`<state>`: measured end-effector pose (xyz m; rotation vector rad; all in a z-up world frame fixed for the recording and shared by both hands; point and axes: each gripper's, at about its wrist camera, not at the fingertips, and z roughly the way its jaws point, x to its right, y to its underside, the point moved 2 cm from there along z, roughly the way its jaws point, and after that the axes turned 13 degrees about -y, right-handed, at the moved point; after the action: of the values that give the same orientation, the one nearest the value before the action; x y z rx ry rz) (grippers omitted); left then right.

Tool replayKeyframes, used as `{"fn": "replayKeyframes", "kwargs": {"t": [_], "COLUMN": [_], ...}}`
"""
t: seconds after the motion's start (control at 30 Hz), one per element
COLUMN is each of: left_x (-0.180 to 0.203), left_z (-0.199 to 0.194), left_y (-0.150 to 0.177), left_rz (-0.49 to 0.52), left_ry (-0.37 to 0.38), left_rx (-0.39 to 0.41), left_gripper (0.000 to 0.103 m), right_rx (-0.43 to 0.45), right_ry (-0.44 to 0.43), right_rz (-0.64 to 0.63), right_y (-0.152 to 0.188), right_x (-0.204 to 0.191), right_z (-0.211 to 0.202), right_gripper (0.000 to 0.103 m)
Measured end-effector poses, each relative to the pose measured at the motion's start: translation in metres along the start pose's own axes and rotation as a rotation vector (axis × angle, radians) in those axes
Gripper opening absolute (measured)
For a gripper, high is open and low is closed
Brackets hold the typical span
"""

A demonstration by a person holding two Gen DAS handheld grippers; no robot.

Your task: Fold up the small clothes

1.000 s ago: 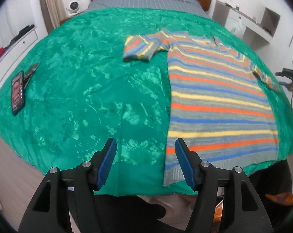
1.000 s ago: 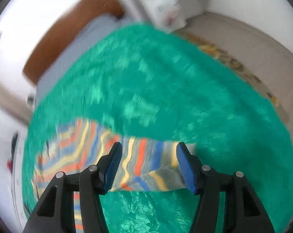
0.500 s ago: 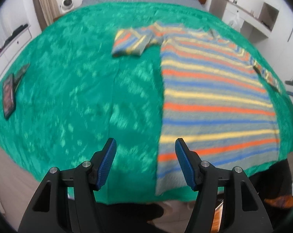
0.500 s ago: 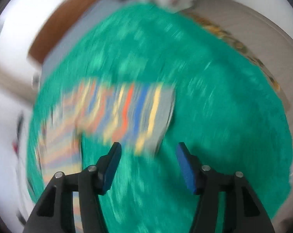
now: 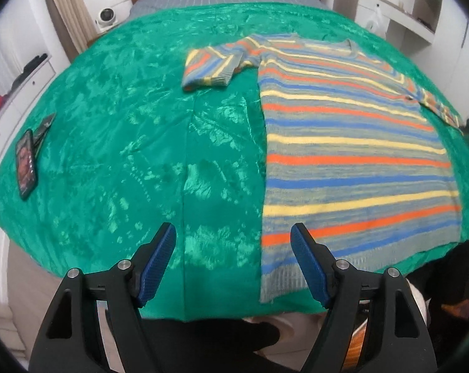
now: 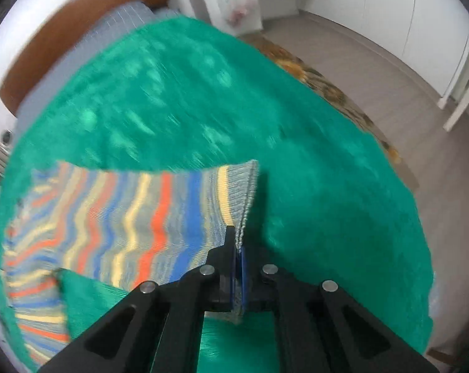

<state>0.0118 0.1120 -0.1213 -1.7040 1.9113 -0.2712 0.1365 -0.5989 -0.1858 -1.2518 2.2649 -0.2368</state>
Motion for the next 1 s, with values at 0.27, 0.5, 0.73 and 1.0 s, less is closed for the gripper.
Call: {"fn": "replayKeyframes", "kwargs": {"t": [0.27,0.5,0.73,1.0], "left_x": [-0.017,-0.059,0.024,-0.069], "left_z": [0.022,0.099,0.127,0.129], "left_y": [-0.06,-0.138,-0.16,-0.158], "left_rz": [0.001,-0.267,0.255,-0.235], "left_ry": [-0.054,0.088,-0.09,0.176], "left_rx": [0.065,0.013,0.116,0.031], "left_gripper": [0.09,0.088,0.077,0.006], "right_rx": [0.061,0.179,0.077,0.038], "right_ry": [0.006,-0.045,-0.141,-0.196], "right_rz": [-0.082,-0.133,-0.097,-0.134], "right_y": [0.017,0.07,0.141,0.171], "right_x": [-0.009,-0.027,-0.042,-0.079], "right_z": [-0.006,-0.073,-0.062,-0.053], "right_gripper": [0.051,0.064,0.064,0.064]}}
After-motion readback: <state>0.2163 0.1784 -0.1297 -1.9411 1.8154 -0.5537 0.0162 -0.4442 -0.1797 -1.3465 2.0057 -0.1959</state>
